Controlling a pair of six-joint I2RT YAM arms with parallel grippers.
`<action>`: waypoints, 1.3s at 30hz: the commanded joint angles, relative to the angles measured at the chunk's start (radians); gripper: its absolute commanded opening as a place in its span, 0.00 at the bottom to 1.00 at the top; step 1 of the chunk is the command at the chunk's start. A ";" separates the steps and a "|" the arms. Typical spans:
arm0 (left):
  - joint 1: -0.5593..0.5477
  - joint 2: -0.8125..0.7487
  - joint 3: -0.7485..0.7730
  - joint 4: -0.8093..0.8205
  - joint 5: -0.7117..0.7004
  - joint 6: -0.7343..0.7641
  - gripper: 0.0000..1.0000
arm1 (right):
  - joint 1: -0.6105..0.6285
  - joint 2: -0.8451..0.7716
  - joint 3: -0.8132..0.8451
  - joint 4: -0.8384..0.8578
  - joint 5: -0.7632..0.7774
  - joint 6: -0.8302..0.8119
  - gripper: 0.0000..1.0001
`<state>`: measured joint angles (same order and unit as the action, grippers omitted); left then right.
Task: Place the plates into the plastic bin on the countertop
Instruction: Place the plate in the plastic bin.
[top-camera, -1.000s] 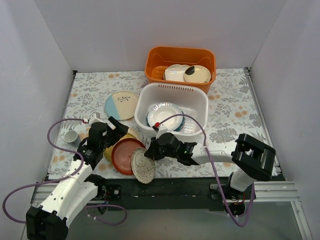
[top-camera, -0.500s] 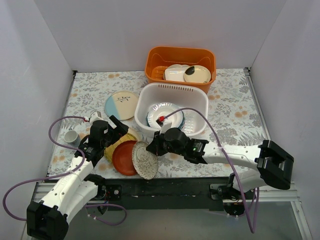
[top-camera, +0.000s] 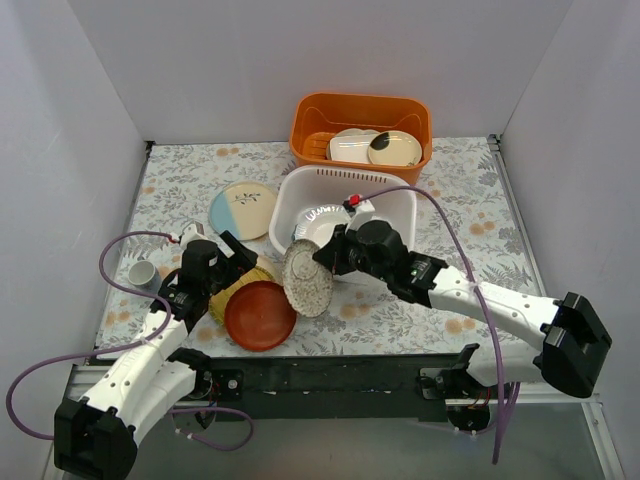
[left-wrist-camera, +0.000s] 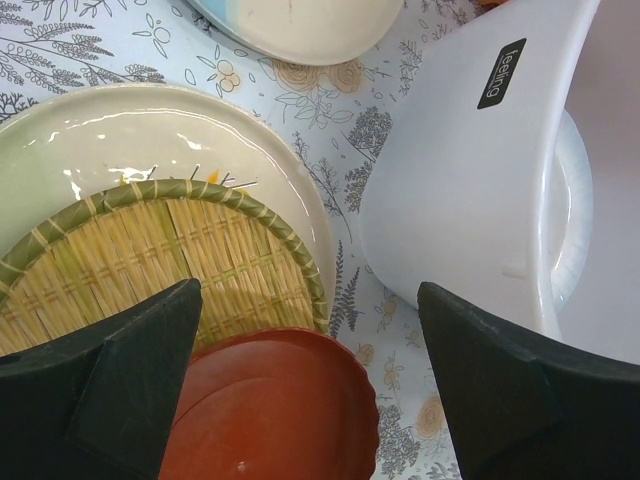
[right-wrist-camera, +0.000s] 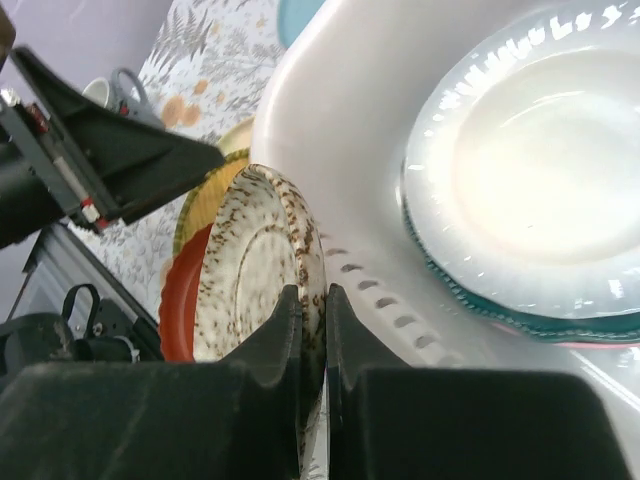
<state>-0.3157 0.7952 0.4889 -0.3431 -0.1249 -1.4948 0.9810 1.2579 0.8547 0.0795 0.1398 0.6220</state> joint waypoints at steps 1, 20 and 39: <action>0.000 0.006 -0.004 0.015 0.001 0.016 0.90 | -0.086 -0.026 0.136 0.013 -0.057 -0.040 0.01; 0.000 0.019 -0.009 -0.011 0.014 0.034 0.90 | -0.469 0.169 0.317 -0.040 -0.249 -0.071 0.01; 0.000 0.087 -0.018 -0.050 0.041 0.022 0.83 | -0.558 0.386 0.317 -0.020 -0.282 -0.084 0.01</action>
<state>-0.3157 0.8948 0.4717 -0.3885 -0.0887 -1.4738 0.4450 1.6527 1.1370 -0.0280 -0.0959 0.5339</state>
